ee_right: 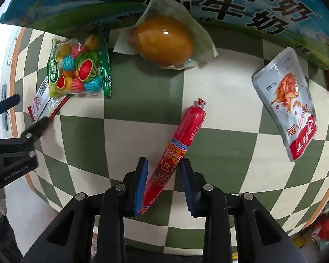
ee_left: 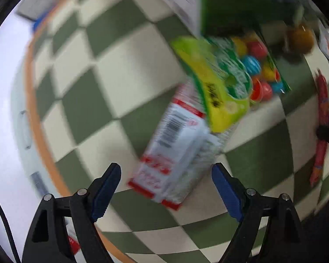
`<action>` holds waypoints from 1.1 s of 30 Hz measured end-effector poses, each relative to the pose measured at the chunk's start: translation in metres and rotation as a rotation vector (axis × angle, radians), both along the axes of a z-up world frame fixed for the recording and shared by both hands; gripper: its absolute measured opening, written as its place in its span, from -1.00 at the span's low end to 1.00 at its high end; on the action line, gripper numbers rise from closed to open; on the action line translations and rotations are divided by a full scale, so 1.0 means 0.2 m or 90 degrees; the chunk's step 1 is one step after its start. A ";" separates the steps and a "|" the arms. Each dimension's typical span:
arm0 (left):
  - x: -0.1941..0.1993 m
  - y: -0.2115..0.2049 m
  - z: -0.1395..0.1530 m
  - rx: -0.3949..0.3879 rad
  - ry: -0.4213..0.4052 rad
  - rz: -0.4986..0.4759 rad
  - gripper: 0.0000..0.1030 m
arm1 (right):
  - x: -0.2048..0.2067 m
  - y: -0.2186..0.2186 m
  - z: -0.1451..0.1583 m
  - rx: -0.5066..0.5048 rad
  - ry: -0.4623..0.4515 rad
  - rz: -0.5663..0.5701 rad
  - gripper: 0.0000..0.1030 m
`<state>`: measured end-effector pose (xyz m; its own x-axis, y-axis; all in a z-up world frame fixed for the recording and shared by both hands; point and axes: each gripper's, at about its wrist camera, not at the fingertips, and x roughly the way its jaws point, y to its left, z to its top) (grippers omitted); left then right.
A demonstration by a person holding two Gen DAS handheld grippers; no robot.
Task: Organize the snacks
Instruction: 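Grasp the red-white strip packet with left tool while right tool grasps the red sausage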
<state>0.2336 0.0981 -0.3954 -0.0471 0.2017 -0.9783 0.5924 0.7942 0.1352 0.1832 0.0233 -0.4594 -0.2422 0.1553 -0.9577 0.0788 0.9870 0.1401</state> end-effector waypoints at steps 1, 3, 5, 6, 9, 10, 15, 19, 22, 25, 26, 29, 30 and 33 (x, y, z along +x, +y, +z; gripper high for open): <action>0.01 0.00 0.01 -0.010 -0.005 0.000 0.66 | 0.00 0.01 -0.01 0.002 0.004 -0.003 -0.35; 0.02 -0.01 0.02 -0.038 0.015 0.020 0.47 | 0.01 0.04 -0.02 0.006 0.011 -0.004 -0.34; 0.02 0.00 0.03 -0.054 0.022 0.057 0.25 | 0.00 0.07 -0.02 0.000 0.003 0.015 -0.34; 0.01 0.01 0.03 -0.061 0.026 0.076 0.18 | -0.01 0.09 -0.01 -0.005 0.000 0.030 -0.35; -0.06 0.04 0.02 -0.068 0.063 0.177 0.10 | -0.01 0.19 -0.01 -0.012 -0.009 0.084 -0.43; -0.09 0.04 0.02 -0.075 0.085 0.218 0.10 | -0.03 0.21 -0.01 -0.019 -0.010 0.105 -0.45; -0.29 -0.01 0.01 -0.122 0.148 0.333 0.10 | -0.14 0.24 0.00 -0.045 -0.007 0.186 -0.53; -0.35 -0.07 0.01 -0.087 0.114 0.332 0.10 | -0.25 0.17 0.00 -0.044 0.004 0.200 -0.54; -0.31 -0.02 0.04 -0.104 0.100 0.375 0.10 | -0.26 0.12 0.01 -0.029 0.002 0.157 -0.53; -0.26 0.04 0.09 -0.112 0.083 0.393 0.11 | -0.25 0.05 0.01 -0.008 0.001 0.105 -0.52; -0.24 0.05 0.09 -0.111 0.081 0.394 0.11 | -0.22 0.02 0.00 -0.010 0.002 0.097 -0.52; -0.17 0.11 0.07 -0.097 0.074 0.414 0.11 | -0.20 -0.08 0.00 -0.001 0.005 0.066 -0.50; -0.16 0.13 0.05 -0.097 0.078 0.419 0.15 | -0.18 -0.12 0.01 0.000 0.003 0.059 -0.49; -0.08 0.15 0.02 -0.109 0.094 0.440 0.34 | -0.18 -0.14 0.02 -0.008 0.000 0.052 -0.49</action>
